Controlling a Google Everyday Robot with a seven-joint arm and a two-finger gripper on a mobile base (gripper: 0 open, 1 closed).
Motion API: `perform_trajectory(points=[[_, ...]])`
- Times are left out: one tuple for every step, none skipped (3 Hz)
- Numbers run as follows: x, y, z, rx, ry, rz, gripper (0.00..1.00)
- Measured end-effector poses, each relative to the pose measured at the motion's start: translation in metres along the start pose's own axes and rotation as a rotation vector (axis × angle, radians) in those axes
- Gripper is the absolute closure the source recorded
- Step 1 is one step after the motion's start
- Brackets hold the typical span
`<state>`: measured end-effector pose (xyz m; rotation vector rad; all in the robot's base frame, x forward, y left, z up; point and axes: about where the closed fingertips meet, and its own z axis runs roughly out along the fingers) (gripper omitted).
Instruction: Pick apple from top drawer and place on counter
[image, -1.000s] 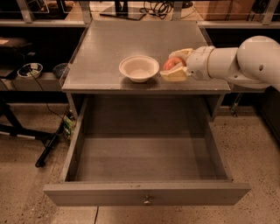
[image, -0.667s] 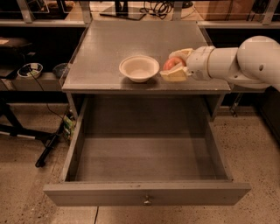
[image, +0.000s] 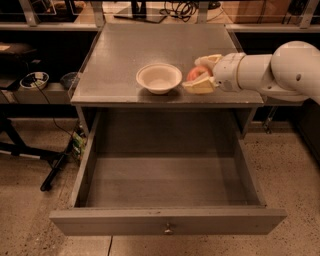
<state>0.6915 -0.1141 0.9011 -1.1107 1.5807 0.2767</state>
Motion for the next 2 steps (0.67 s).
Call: perform_trajectory(points=[[-0.0001,0.0001,0.0002,0.0,0.0,0.0,0.0],[-0.0001,0.0001,0.0002,0.0,0.0,0.0,0.0]])
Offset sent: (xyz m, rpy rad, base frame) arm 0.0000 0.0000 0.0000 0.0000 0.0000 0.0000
